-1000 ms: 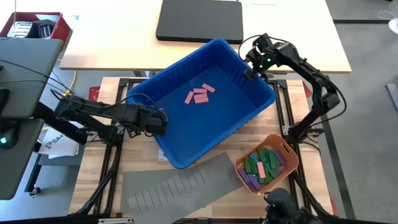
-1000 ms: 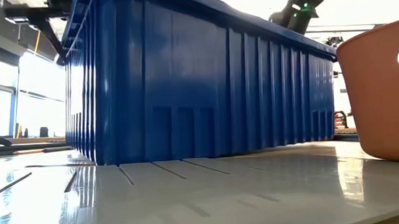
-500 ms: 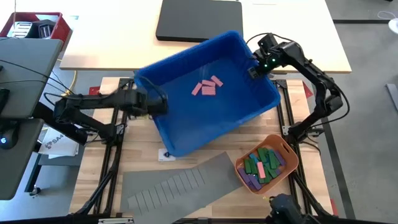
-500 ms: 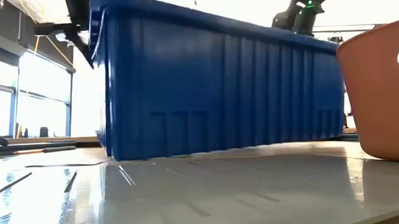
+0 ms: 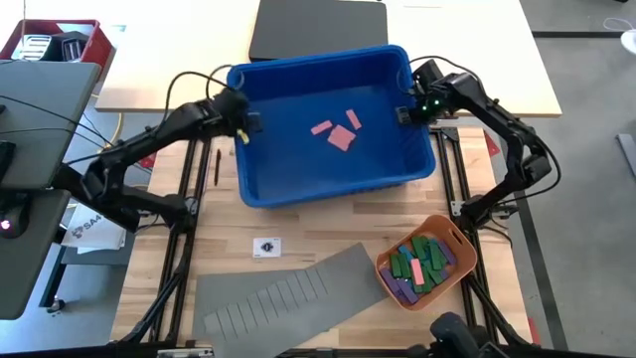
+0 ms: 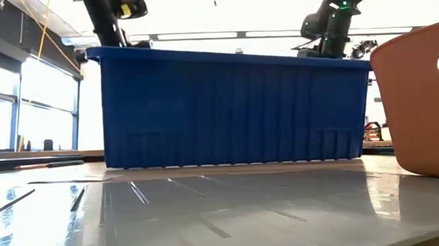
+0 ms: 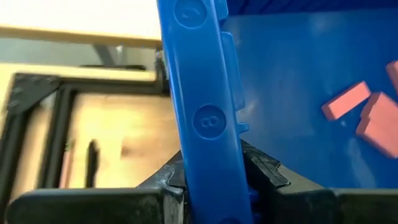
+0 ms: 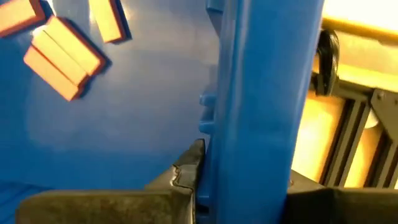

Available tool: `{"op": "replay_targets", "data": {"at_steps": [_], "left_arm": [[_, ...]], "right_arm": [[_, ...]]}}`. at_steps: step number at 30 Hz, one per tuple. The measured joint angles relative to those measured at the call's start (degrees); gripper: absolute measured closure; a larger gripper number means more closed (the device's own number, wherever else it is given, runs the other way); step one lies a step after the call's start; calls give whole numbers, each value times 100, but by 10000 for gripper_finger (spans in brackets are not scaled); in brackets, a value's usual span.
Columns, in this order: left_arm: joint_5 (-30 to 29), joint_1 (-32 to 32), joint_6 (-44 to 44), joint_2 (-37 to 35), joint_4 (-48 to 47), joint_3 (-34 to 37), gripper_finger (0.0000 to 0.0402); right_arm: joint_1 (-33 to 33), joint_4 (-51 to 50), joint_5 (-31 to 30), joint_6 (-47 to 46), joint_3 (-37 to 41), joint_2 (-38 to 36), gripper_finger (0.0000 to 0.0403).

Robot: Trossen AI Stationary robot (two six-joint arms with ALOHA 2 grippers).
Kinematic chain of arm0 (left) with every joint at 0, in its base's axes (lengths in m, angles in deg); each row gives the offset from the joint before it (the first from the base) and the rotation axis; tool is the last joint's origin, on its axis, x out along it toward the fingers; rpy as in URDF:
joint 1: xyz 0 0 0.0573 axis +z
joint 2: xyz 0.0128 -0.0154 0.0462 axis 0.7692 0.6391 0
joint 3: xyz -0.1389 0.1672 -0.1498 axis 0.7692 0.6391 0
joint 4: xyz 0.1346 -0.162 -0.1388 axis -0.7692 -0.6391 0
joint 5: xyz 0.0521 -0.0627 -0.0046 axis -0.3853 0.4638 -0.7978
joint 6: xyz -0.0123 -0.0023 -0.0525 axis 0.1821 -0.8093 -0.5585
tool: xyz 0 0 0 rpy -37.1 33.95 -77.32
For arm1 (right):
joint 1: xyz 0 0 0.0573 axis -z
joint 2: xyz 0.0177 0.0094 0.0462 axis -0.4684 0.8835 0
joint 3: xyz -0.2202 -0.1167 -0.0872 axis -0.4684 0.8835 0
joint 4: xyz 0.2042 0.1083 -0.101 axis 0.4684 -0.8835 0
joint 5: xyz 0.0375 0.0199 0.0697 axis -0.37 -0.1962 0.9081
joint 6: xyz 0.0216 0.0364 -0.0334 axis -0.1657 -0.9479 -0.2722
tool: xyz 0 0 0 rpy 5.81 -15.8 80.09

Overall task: Sort blocks
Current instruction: Adjust the blue bin

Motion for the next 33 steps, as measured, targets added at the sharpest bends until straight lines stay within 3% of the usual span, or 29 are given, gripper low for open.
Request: {"op": "replay_targets", "data": {"at_steps": [6, 10, 18, 22, 26, 33], "left_arm": [[1201, 1173, 1026, 42, 1212, 578, 312], [1585, 1532, 1398, 41, 1800, 832, 303], [1997, 1597, 1921, 49, 1712, 785, 287], [2211, 1602, 2018, 62, 1477, 666, 247], [2217, 1612, 2110, 62, 1235, 486, 199], [2135, 1760, 2372, 60, 768, -123, 163]], "right_arm": [[-38, -25, -100, -682, 201, 12, 331], [-51, -126, -192, -1173, 262, 47, 300], [-213, -341, -147, -1420, 151, 39, 283], [-238, -458, -189, -1376, -119, 35, 275], [-236, -566, -213, -1228, -445, 35, 242], [-240, -1117, -1250, -750, -1478, 33, 191]]}}
